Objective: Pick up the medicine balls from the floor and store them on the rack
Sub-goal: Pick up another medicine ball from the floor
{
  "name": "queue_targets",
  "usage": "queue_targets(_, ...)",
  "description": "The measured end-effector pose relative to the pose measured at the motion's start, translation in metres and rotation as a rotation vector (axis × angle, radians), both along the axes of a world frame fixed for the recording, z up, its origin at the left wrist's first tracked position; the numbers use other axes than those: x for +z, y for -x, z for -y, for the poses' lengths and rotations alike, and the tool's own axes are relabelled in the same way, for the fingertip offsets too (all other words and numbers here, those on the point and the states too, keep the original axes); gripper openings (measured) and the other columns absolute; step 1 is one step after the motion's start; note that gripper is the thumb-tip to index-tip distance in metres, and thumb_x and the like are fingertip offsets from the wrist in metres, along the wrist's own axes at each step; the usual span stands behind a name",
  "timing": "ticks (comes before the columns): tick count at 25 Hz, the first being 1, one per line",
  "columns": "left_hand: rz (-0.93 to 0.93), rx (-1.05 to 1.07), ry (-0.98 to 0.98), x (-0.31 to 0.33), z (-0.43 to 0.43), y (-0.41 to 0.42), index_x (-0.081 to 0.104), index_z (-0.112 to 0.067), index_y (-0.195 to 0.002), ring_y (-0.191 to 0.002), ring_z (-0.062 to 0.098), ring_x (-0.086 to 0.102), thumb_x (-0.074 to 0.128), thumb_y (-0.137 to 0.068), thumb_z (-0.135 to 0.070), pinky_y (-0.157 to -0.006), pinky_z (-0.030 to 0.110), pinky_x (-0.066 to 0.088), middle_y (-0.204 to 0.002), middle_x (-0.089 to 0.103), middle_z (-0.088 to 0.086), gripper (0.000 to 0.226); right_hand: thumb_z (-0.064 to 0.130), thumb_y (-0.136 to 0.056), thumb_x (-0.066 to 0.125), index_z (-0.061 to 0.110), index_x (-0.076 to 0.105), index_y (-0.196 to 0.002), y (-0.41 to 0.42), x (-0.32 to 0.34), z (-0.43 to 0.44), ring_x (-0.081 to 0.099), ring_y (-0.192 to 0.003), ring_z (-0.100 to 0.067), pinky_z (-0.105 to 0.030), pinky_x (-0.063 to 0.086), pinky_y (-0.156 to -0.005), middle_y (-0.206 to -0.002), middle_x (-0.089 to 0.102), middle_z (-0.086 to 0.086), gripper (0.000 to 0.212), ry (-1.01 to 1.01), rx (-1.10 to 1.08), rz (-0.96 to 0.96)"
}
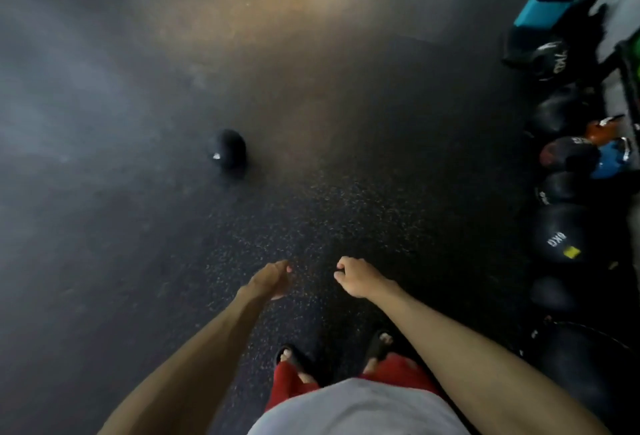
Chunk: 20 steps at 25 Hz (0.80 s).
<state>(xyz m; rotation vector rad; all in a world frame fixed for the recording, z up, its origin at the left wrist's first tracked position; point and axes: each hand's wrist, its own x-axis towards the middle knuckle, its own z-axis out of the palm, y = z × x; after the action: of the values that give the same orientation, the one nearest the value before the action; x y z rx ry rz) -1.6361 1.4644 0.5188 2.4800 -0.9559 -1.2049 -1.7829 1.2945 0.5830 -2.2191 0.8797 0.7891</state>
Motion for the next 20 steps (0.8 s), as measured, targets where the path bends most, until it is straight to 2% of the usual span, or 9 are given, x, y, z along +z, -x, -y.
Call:
queue_targets(3,-0.024,0.105,-0.019,-0.004,-0.044,-0.039,0.056,-0.014,-0.135,-0.115,0.029,0.063,0.049,-0.100,-0.027,-0.097,0.041,0.051,-0.128,0.065,0.012,0.038,0.034,-0.104,0.046,0.014,0.053,-0.139,-0.051,-0.001,-0.035,0.055,-0.127,-0.030,-0.043,0.045,-0.103,-0.138,0.057,-0.012,0.040,-0.009,0.110,-0.045)
queue_targets(5,-0.021,0.172,0.012,-0.004,-0.070,-0.060,0.058,-0.011,-0.131,-0.115,0.034,0.062,0.050,-0.100,-0.028,-0.098,0.044,0.051,-0.127,0.064,0.016,0.037,0.035,-0.104,0.046,0.016,0.053,-0.139,-0.088,-0.006,-0.052,0.055,-0.127,-0.030,-0.042,0.045,-0.104,-0.139,0.056,-0.011,0.041,-0.008,0.172,-0.055)
queue_targets(7,-0.005,0.200,0.022,-0.001,-0.091,-0.082,0.060,-0.014,-0.125,-0.109,0.031,0.065,0.048,-0.100,-0.031,-0.092,0.043,0.053,-0.121,0.067,0.012,0.032,0.036,-0.103,0.047,0.018,0.053,-0.138,-0.122,-0.011,-0.063,0.055,-0.126,-0.030,-0.042,0.046,-0.103,-0.138,0.058,-0.011,0.040,0.003,0.228,-0.046)
queue_targets(10,0.020,0.253,0.014,0.004,-0.119,-0.133,0.057,-0.017,-0.127,-0.108,0.027,0.065,0.048,-0.101,-0.032,-0.089,0.040,0.054,-0.122,0.066,0.008,0.031,0.035,-0.104,0.046,0.018,0.054,-0.137,-0.189,-0.017,-0.082,0.058,-0.123,-0.027,-0.041,0.047,-0.100,-0.135,0.060,-0.010,0.038,-0.014,0.316,-0.032)
queue_targets(14,0.049,0.311,0.019,0.015,-0.130,-0.209,0.058,-0.011,-0.126,-0.110,0.027,0.065,0.053,-0.100,-0.029,-0.088,0.036,0.052,-0.123,0.067,0.009,0.031,0.037,-0.104,0.047,0.017,0.051,-0.139,-0.284,-0.030,-0.092,0.058,-0.123,-0.028,-0.041,0.048,-0.099,-0.135,0.061,-0.011,0.041,-0.047,0.384,0.011)
queue_targets(17,0.036,0.384,0.057,0.035,-0.134,-0.270,0.058,-0.011,-0.125,-0.107,0.027,0.066,0.057,-0.099,-0.029,-0.086,0.038,0.053,-0.116,0.067,0.005,0.032,0.036,-0.104,0.046,0.018,0.049,-0.142,-0.353,-0.026,-0.095,0.058,-0.124,-0.027,-0.040,0.047,-0.098,-0.138,0.060,-0.010,0.041,-0.078,0.434,0.020)
queue_targets(20,0.081,0.395,0.079,0.048,-0.140,-0.332,0.055,-0.015,-0.132,-0.109,0.024,0.065,0.059,-0.098,-0.030,-0.090,0.036,0.052,-0.123,0.065,0.007,0.037,0.035,-0.105,0.046,0.017,0.047,-0.144,-0.418,-0.018,-0.099,0.058,-0.124,-0.026,-0.040,0.047,-0.098,-0.137,0.059,-0.009,0.043,-0.106,0.461,0.070)
